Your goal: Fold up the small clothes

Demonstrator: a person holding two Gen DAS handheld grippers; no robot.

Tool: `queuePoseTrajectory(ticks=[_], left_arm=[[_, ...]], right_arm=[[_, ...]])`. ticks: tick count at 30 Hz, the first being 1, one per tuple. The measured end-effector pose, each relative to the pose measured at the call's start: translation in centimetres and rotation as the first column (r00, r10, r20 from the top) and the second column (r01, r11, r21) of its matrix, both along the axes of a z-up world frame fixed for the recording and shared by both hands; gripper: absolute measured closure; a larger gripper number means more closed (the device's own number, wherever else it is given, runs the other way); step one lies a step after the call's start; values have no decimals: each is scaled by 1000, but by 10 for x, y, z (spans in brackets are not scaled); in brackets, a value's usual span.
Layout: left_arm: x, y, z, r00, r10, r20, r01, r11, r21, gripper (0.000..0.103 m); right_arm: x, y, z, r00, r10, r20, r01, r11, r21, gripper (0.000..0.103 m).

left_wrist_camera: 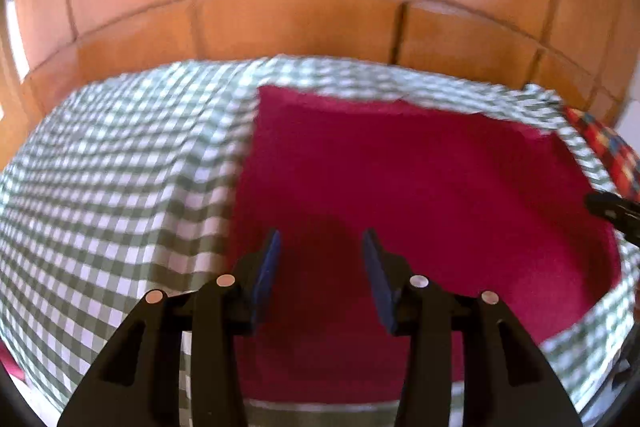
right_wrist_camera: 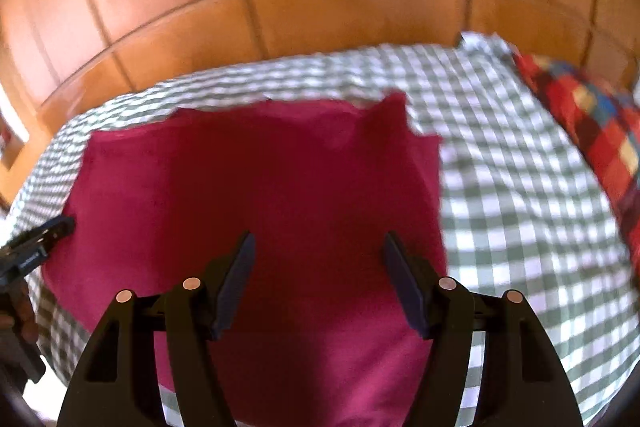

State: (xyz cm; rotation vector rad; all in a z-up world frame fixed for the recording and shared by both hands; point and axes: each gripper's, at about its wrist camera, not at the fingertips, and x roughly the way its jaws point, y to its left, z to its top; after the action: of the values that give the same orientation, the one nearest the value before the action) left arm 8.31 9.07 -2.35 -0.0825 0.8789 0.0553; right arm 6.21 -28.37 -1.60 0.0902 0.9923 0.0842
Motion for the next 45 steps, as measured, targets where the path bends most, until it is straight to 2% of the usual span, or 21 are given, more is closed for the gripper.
queuePoseTrajectory(ticks=[2,4,6,12,14,17,20,22,24,26,27,29,30,32,34,37,39,40,42,45], left_arm=[[9,10,-11,999,9,-30,-10,1000,-21,60],[14,20,-18,999,26,-43,-28,999,-45,62],[11,23,-11,999,42,-30,-44,997,-56,70],[-35,28,12,998,18,59,-14,998,-68,52],[-53,31,8,999,7,52,-2,996,-87,52],[-70,28,2,999,2,39,-1,999,-47,53],[-84,23,-1,999,-9,36,10,999,-40,53],[-86,18,-6,1000,-6,20,6,1000,6,53],[-82,17,-10,1000,3,-2,-3,1000,8,51],[-77,19,-16,999,26,-31,-25,1000,17,51],[-75,22,-16,999,33,-35,-33,999,-5,51],[-76,23,-13,999,46,-18,-47,999,-6,52],[-75,22,-12,998,57,-12,-56,998,29,52],[-72,25,-16,997,62,-36,-61,997,41,52],[-69,29,-25,994,74,-76,-74,997,13,52],[-72,33,-22,993,96,-66,-98,995,-28,52],[-79,32,-11,994,106,-26,-107,993,-41,53],[-81,31,-4,995,103,3,-103,994,-47,53],[-86,27,17,992,91,85,-87,995,-51,53],[-80,16,32,989,42,141,-36,998,-47,52]], right_arm=[[7,-16,-20,998,-43,-47,46,998,51,38],[8,-22,-23,997,-61,-41,64,994,88,38],[5,-19,-16,998,-55,-31,57,995,80,38],[-32,-29,10,1000,-16,23,13,995,94,36],[-50,-39,13,1000,-25,16,23,995,97,30],[-71,-56,6,999,-43,-15,44,996,80,30],[-84,-67,-7,996,-72,-55,77,992,103,31],[-86,-71,-15,994,-87,-70,95,988,123,42],[-84,-69,-20,993,-87,-78,99,982,159,68],[-81,-63,-19,994,-81,-71,91,982,164,83],[-78,-59,-17,995,-76,-67,85,986,146,87],[-75,-59,-17,994,-80,-70,90,985,144,89],[-72,-61,-19,993,-88,-78,98,984,145,90],[-68,-70,-30,989,-103,-109,121,977,177,90],[-68,-75,-34,987,-112,-115,134,969,208,90],[-70,-72,-29,988,-110,-109,129,975,184,88],[-74,-68,-21,990,-105,-98,119,981,151,73],[-77,-67,-12,992,-106,-75,115,984,136,69],[-83,-68,4,994,-107,-31,110,987,118,67],[-91,-66,25,996,-87,18,85,991,104,67]])
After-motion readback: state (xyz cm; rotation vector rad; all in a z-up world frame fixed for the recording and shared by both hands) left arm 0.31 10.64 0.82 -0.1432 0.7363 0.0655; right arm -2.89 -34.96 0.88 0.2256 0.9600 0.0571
